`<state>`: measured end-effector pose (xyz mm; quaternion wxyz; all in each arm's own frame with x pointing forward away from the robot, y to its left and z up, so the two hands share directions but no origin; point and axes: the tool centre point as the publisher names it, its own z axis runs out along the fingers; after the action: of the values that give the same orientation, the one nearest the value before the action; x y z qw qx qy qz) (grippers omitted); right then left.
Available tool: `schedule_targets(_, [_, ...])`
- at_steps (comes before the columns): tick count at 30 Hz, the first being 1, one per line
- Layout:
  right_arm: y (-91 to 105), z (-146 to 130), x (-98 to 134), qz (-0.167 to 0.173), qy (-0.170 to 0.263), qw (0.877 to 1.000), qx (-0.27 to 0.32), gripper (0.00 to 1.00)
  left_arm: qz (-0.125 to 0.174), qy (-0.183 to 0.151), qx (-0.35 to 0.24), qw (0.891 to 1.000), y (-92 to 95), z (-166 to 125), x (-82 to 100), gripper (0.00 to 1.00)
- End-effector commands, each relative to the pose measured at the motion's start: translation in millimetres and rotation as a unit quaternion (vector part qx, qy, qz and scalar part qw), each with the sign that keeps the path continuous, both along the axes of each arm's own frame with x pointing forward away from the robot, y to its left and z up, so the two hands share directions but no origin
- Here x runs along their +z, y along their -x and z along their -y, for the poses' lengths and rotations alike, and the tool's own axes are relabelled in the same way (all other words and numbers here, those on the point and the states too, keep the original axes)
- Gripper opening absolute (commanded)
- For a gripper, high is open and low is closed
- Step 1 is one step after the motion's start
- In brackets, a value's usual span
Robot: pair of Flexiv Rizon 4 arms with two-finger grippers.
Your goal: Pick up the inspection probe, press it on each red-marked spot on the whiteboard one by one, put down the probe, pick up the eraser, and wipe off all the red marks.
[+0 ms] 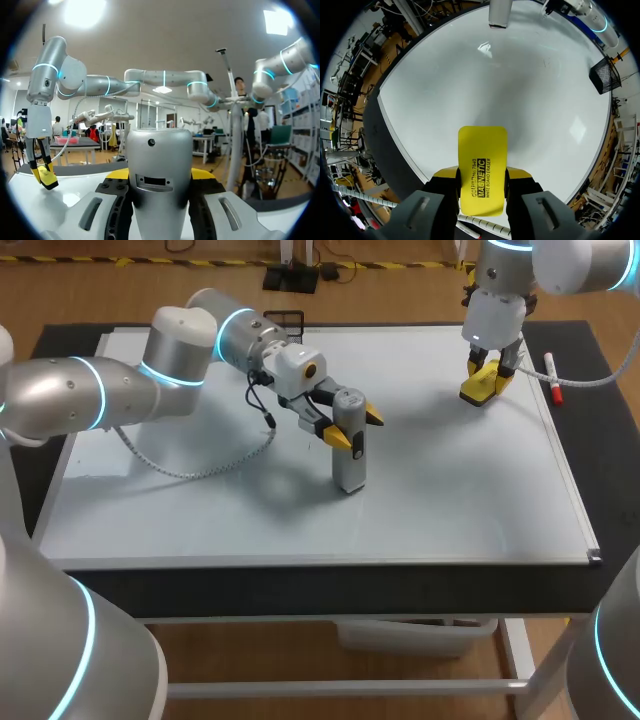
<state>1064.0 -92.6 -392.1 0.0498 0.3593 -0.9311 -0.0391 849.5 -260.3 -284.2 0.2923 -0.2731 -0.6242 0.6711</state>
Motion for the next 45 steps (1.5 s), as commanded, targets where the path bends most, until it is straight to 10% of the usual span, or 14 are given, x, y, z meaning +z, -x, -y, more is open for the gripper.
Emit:
schedule_targets(1, [0.0, 1, 1, 0.0, 0.001, 1.0, 0.001, 0.0, 0.0, 0.001, -0.013, 1.0, -5.5, 4, -3.4, 0.0])
schedule_targets(34, [0.0, 1, 1, 0.0, 0.001, 1.0, 0.001, 0.0, -0.005, -0.006, 0.002, 1.0, -10.4, 2, 9.2, 0.0])
schedule_targets(45, [0.0, 1, 1, 0.0, 0.001, 1.0, 0.001, 0.0, 0.002, -0.003, 0.057, 0.998, -47.8, -20, 28.7, 0.0])
